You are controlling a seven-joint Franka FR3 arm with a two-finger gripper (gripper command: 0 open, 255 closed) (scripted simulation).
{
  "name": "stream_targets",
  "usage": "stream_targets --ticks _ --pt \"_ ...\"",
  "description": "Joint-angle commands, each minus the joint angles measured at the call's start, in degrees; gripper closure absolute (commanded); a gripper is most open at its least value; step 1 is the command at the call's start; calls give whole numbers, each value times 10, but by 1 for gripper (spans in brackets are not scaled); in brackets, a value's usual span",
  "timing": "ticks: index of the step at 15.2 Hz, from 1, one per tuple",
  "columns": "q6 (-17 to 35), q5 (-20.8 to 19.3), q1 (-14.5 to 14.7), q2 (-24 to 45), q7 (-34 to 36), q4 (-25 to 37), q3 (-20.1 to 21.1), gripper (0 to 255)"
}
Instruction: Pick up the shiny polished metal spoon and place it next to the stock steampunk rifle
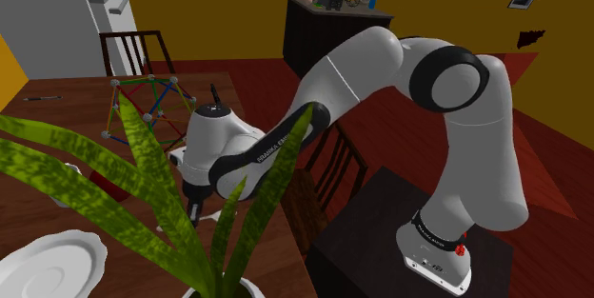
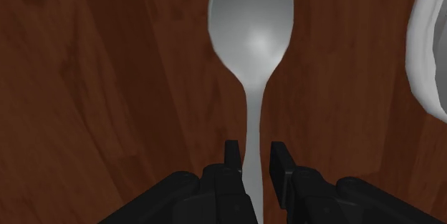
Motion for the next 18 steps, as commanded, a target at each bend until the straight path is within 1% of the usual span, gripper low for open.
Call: stream_targets --ticks 1,9,14,18 --pt "-11 2 -2 -11 0 0 2 255" --pt "-55 11 -9 -51 1 5 10 255" --pt "-74 26 -61 -42 -66 22 6 255" --pt "-95 34 -99 -28 -115 49 1 255"
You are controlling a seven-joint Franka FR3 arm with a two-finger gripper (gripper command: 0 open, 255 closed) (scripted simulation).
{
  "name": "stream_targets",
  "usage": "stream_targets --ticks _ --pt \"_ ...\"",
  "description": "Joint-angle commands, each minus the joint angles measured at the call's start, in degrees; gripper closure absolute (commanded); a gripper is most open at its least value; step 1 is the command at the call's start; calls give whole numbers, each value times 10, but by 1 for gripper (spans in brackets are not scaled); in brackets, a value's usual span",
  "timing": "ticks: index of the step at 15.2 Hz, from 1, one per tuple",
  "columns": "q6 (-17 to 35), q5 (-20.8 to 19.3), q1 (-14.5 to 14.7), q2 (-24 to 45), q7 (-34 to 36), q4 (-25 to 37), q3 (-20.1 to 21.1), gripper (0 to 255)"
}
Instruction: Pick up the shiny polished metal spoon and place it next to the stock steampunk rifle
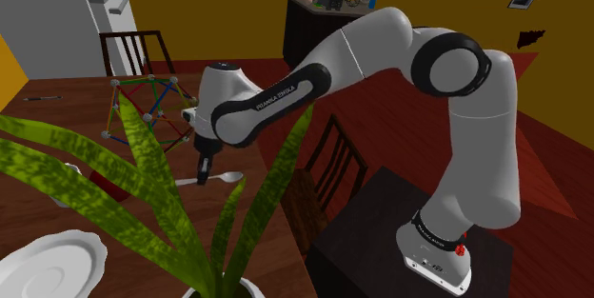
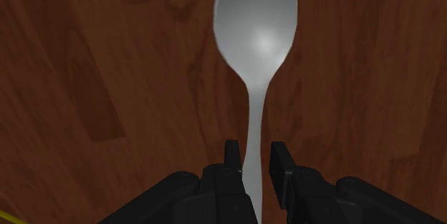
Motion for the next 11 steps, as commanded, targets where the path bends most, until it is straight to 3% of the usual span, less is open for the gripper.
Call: stream_targets --ticks 1,11 --pt "-15 4 -20 8 -26 19 -3 255" --pt "-93 9 -97 80 -128 148 -22 255"
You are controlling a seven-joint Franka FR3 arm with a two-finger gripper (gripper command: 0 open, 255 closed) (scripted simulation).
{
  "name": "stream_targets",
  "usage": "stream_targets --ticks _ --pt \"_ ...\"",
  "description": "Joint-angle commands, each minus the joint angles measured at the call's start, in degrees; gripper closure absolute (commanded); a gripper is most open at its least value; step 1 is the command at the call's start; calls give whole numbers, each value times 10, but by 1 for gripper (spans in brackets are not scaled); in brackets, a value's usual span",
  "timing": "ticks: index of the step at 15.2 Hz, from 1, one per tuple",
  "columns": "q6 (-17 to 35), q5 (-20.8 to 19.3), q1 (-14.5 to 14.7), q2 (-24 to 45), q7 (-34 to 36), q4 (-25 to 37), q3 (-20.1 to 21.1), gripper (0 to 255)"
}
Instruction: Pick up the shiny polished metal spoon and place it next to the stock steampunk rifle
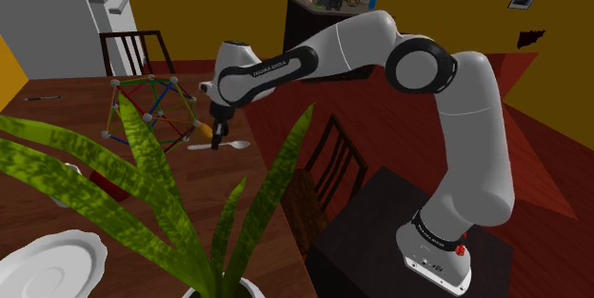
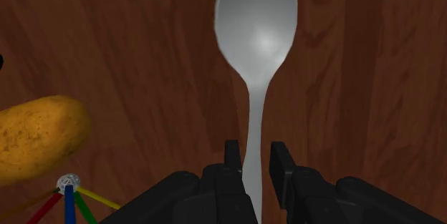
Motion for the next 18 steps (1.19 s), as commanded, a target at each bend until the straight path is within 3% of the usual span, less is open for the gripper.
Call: stream_targets --ticks 1,9,14,18 --pt "-21 -1 -13 25 -19 41 -5 255" --pt "-125 -8 -54 137 -81 243 -22 255" --pt "-236 -16 -61 263 -107 474 -32 255" --pt "-212 -16 -62 270 -111 456 -32 255"
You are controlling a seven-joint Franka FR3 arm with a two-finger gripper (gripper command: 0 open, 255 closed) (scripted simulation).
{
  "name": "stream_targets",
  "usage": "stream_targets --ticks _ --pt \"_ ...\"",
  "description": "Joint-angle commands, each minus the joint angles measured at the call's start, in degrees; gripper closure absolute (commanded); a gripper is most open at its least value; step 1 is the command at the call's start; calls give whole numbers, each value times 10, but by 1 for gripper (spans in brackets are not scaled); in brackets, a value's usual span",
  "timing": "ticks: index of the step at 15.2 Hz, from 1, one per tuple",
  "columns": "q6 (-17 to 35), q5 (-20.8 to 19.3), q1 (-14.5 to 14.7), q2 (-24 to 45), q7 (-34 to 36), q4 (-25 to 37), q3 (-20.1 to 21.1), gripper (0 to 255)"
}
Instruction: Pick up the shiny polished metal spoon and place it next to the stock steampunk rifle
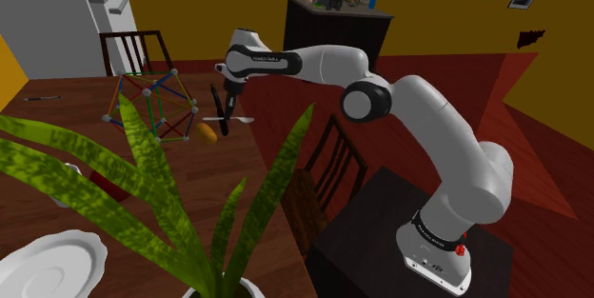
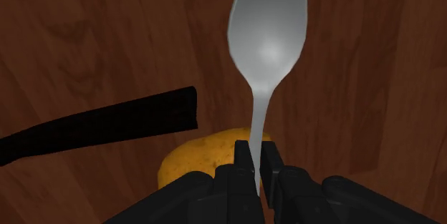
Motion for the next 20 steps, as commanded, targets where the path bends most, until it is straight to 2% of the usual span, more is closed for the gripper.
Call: stream_targets --ticks 1,10,20 --pt "7 0 0 6 -2 -1 0 255" --pt "48 -1 0 40 -10 -10 -2 255" --pt "74 -2 5 95 -18 19 -4 255"
